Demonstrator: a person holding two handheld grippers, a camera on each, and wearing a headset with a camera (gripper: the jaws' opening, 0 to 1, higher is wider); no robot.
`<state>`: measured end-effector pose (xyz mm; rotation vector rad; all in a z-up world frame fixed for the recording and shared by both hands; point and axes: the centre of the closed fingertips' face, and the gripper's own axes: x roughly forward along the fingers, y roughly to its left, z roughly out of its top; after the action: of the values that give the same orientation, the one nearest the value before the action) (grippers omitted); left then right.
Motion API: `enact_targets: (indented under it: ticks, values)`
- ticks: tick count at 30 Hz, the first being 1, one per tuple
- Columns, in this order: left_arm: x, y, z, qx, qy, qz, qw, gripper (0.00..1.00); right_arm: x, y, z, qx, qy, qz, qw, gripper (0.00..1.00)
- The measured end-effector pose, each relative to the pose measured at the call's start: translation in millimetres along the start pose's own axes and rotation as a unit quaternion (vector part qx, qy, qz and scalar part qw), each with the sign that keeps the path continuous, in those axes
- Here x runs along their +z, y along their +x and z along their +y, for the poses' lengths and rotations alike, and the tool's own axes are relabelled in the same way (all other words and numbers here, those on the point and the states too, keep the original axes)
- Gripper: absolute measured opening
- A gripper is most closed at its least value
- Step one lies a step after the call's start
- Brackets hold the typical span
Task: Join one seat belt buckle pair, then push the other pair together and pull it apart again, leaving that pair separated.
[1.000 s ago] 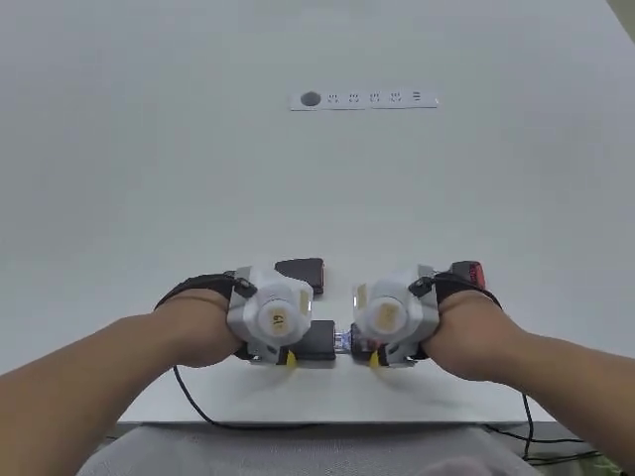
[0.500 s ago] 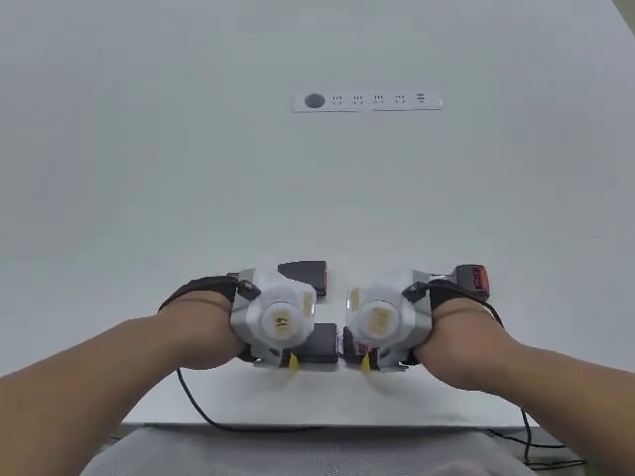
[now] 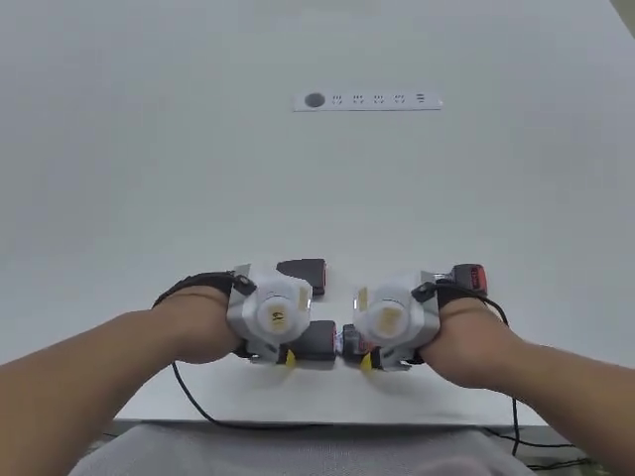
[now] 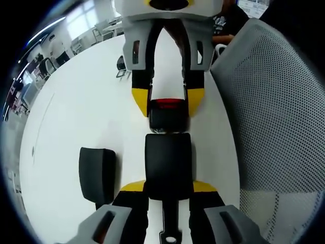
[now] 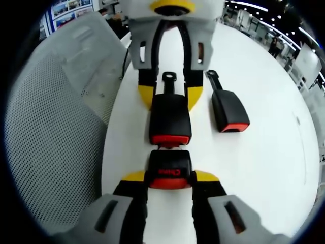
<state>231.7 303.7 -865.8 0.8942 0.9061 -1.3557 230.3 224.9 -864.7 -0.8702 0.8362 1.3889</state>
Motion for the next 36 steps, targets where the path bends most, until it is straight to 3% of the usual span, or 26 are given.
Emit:
enact_targets:
  ticks: [23,33,36]
  values:
    - [0.8,-1.7,1.1,0.005,-0.006,-0.009,0.9999,0.31,2.9,0.1,0.7,-0.003,0.017,-0.042,0.999,0.32]
    - [1.1,-1.3,1.5,0.004,-0.005,-0.007,1.0,0.32,4.5,0.8,0.9,0.003,0.006,-0.044,0.999,0.34]
    - [0.3,-1.2,3.0,0.003,-0.022,-0.006,0.9997,0.32,6.3,0.3,1.1,0.006,0.012,-0.043,0.999,0.34]
